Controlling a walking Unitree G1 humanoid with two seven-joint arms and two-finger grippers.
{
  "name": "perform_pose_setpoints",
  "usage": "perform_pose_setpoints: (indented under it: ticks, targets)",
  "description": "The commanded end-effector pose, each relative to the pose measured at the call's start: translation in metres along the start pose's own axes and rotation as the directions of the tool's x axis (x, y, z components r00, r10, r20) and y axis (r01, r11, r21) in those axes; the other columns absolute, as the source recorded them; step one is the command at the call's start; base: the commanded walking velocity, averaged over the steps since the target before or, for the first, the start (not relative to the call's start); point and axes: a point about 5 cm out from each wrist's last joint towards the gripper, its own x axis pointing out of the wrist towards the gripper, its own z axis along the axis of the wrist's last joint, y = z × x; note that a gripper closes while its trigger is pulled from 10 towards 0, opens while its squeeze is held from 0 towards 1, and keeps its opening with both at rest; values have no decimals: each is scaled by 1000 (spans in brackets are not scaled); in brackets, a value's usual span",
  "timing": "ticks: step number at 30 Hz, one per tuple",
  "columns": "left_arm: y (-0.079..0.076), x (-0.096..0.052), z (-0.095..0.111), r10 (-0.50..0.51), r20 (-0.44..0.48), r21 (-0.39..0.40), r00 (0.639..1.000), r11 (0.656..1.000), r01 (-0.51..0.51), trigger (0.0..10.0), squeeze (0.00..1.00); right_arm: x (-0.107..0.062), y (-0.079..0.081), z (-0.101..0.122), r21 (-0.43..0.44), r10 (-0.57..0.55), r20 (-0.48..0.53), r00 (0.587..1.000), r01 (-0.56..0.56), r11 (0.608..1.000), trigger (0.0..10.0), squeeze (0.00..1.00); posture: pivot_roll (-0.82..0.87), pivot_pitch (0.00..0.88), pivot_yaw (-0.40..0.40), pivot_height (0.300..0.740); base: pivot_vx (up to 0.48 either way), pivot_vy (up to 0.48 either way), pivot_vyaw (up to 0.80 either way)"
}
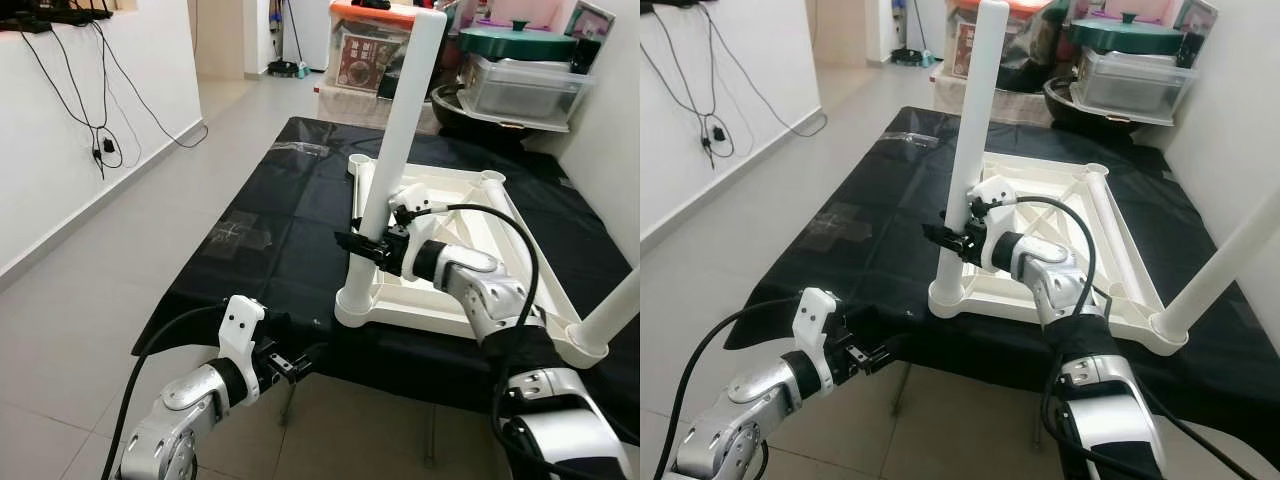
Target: Building children table
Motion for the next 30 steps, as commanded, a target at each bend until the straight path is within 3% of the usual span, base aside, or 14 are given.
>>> perform_pose_setpoints:
  ticks: [1,5,6,7,8,9,10,12,13,15,21,25,26,30]
  targets:
    - [-5,0,-2,-20,-7,-2,1000,1000,20,10000,0,-2,7,-2,22,55,12,998,-55,998,10000,0,94,0,-98,740,0,0,0]
    - [-2,2,0,-25,-10,7,1000,1000,25,10000,0,0,0,-10,49,-44,-20,999,45,998,10000,0,88,0,-92,740,0,0,0]
    - [1,2,1,-24,-11,14,1000,1000,24,10000,0,2,-11,-15,79,-229,-57,972,233,969,10000,0,83,0,-94,740,0,0,0]
    - [1,2,1,-24,-11,14,1000,1000,24,10000,0,2,-11,-15,79,-229,-57,972,233,969,10000,0,83,0,-94,740,0,0,0]
    - [2,2,2,-23,-11,17,1000,1000,23,10000,0,1,-24,-18,112,-419,-87,904,427,897,10000,0,84,0,-94,740,0,0,0]
    - [2,2,2,-23,-11,17,1000,1000,23,10000,0,1,-24,-18,112,-419,-87,904,427,897,10000,0,84,0,-94,740,0,0,0]
    - [3,2,2,-20,-10,18,1000,1000,20,10000,0,-10,-40,-26,144,-654,-147,742,670,728,10000,0,86,0,-96,740,0,0,0]
    - [1,3,2,-19,-7,16,1000,1000,19,10000,0,-32,-50,-44,167,-858,-241,454,890,424,10000,0,90,0,-99,740,0,0,0]
    - [1,3,2,-19,-7,16,1000,1000,19,10000,0,-32,-50,-44,167,-858,-241,454,890,424,10000,0,90,0,-99,740,0,0,0]
    - [-3,3,0,-20,-5,11,1000,1000,20,10000,0,-43,-35,-55,165,-907,-247,340,937,307,10000,0,93,0,-100,740,0,0,0]
    - [-3,2,-3,-20,-14,8,1000,1000,20,10000,0,-52,-7,-58,137,-941,-216,261,962,235,10000,0,83,0,-95,740,0,0,0]
    - [1,4,0,-17,-8,15,1000,1000,18,10000,0,-49,-5,-56,147,-940,-210,268,959,241,10000,0,80,0,-96,740,0,0,0]
    - [2,4,1,-15,-6,19,1000,1000,16,10000,0,-47,-4,-52,177,-939,-191,286,951,253,10000,918,77,0,-95,740,0,0,0]
    - [3,5,1,-15,-2,21,1000,1000,15,10000,0,-40,0,-38,232,-944,-147,296,938,258,10000,1000,74,0,-95,740,0,0,0]
